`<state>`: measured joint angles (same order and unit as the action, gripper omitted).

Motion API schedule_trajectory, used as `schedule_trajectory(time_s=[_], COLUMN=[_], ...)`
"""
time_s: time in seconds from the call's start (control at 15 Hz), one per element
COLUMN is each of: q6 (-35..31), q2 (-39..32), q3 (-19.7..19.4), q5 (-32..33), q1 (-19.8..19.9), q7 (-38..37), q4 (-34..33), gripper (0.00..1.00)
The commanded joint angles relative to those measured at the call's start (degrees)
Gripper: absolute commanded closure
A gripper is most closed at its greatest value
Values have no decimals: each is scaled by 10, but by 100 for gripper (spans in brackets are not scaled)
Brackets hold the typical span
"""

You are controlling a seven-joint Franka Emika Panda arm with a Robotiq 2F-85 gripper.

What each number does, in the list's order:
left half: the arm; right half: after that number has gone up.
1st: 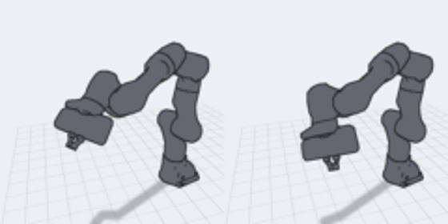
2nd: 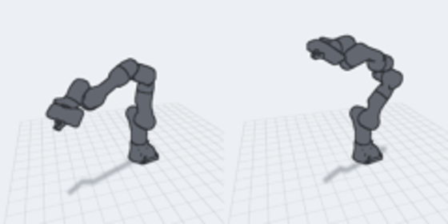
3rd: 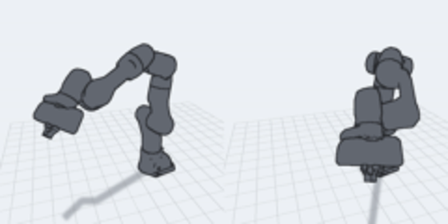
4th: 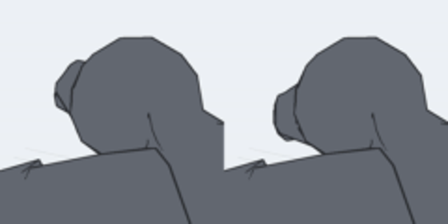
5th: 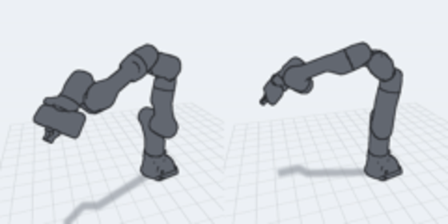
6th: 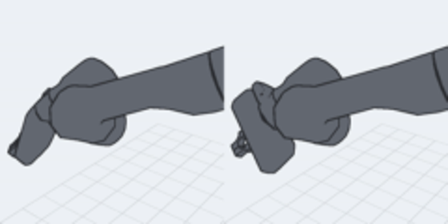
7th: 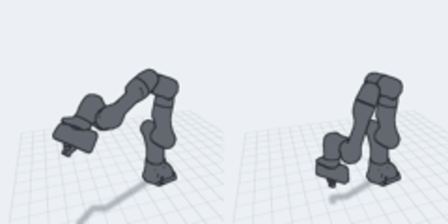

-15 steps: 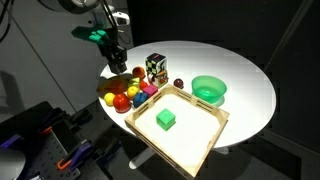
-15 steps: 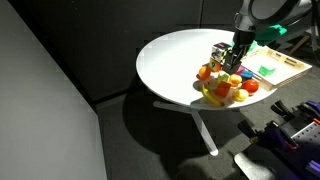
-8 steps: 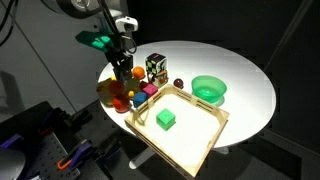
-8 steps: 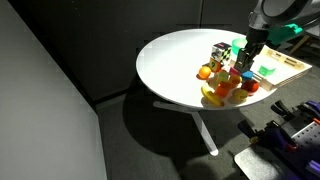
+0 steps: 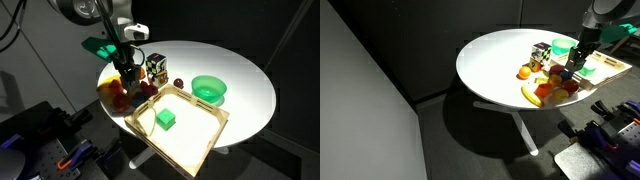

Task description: Pick up the gray block and put it in the tray

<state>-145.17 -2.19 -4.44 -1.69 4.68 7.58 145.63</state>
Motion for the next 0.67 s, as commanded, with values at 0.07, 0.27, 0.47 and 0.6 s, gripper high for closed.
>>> schedule_trajectory(time_s=[0.07,0.27,0.47,0.6], q6=[8,5,6,10], q2=[8,1,-5,-11], q3=[-23,-36,-49,-56], q5=[-7,-5,-7,-10], q1=[24,37,49,58], q7=[16,17,23,28], q4=[2,-3,-8,-14], gripper=[73,73,73,73])
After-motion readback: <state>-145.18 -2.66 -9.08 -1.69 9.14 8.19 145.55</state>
